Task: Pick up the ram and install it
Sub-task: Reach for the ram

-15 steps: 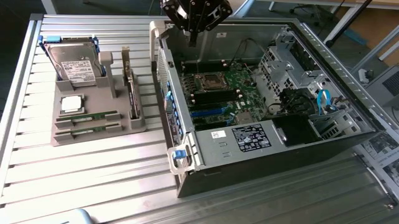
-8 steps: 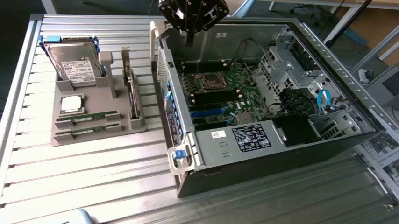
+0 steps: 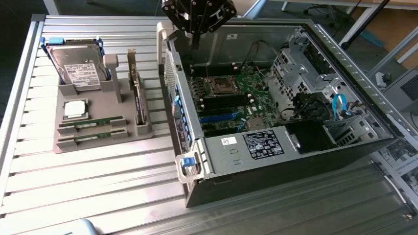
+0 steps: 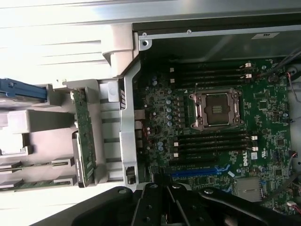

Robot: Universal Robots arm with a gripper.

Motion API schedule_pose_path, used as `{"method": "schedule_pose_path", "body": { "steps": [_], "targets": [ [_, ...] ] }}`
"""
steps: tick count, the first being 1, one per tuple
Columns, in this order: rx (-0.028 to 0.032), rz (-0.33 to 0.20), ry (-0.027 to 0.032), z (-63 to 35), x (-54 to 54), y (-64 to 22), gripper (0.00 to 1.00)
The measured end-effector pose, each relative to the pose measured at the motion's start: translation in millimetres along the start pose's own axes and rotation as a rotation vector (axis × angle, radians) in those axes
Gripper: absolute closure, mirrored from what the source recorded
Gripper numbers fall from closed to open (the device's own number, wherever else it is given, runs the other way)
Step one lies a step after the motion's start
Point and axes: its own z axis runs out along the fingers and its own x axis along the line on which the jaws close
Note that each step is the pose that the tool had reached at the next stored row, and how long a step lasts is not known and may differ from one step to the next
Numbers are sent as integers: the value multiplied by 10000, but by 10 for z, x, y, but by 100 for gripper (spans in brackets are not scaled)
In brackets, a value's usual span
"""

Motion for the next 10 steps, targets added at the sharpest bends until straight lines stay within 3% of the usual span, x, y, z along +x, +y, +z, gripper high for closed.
{"method": "schedule_pose_path", "body": {
  "steps": [10],
  "targets": [
    [0,-1,0,-6,203,-15,89]
  ]
}}
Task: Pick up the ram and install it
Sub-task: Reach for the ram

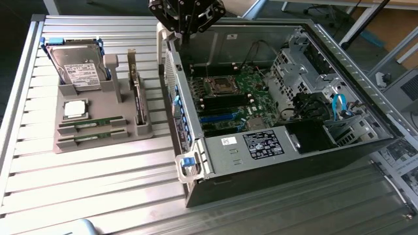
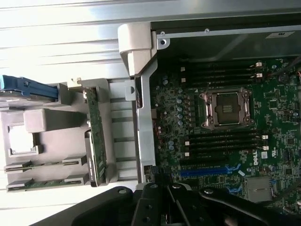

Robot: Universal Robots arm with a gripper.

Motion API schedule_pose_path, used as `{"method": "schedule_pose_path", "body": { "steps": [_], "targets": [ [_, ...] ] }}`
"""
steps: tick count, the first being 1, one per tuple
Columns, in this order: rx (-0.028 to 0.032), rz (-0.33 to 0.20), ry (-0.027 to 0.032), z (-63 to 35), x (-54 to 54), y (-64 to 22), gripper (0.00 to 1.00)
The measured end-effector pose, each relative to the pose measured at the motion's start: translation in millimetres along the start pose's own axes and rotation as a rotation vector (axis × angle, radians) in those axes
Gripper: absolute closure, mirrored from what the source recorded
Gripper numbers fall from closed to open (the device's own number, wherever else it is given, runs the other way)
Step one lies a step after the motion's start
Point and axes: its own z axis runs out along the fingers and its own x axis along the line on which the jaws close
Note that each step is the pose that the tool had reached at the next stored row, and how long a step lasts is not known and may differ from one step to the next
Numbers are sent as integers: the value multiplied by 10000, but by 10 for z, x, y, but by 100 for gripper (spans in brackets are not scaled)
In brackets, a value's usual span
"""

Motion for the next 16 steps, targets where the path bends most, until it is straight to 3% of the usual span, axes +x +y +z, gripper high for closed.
{"method": "schedule_pose_path", "body": {
  "steps": [16],
  "targets": [
    [1,1,0,-9,313,-23,89]
  ]
}}
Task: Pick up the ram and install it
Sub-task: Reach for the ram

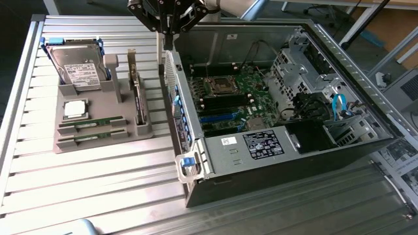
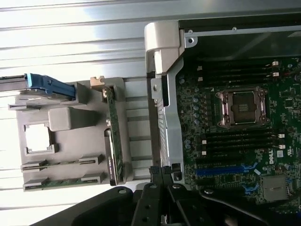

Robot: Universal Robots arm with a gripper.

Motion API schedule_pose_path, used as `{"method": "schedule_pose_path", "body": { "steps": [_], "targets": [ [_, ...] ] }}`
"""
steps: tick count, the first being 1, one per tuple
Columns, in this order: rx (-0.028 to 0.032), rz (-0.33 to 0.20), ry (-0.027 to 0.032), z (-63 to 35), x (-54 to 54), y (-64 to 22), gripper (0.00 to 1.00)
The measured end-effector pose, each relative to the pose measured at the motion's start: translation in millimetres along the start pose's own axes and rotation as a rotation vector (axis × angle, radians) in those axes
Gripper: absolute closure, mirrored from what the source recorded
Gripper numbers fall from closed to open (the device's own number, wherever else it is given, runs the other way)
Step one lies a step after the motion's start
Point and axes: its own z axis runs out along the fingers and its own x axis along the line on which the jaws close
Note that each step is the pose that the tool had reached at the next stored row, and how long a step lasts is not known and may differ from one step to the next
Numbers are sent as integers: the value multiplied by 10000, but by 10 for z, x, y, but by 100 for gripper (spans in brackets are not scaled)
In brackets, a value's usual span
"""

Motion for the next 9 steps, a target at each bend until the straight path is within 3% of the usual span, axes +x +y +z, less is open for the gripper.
{"method": "schedule_pose_path", "body": {
  "steps": [9],
  "targets": [
    [-1,0,-1,-4,153,-12,89]
  ]
}}
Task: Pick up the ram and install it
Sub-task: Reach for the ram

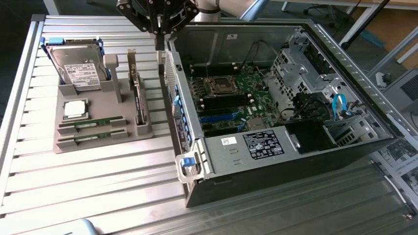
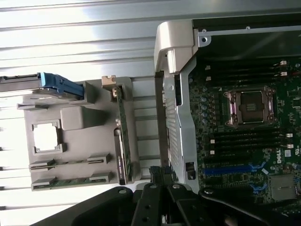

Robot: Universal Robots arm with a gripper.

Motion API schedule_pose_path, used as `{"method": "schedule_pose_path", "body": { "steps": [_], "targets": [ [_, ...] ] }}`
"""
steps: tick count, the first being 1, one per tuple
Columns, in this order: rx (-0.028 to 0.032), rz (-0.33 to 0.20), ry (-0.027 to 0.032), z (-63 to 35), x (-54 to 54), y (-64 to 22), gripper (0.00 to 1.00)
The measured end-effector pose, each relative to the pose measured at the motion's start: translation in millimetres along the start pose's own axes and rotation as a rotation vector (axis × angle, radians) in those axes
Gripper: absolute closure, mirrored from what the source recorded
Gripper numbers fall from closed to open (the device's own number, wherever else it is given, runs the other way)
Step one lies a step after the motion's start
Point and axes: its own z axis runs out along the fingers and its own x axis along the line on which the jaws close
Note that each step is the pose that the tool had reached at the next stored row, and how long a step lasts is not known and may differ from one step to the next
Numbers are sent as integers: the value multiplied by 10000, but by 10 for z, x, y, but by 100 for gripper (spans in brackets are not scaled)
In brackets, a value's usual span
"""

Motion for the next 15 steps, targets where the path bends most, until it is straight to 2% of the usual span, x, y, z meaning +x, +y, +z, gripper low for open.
{"method": "schedule_pose_path", "body": {
  "steps": [15],
  "targets": [
    [0,-1,0,-8,290,-22,89]
  ]
}}
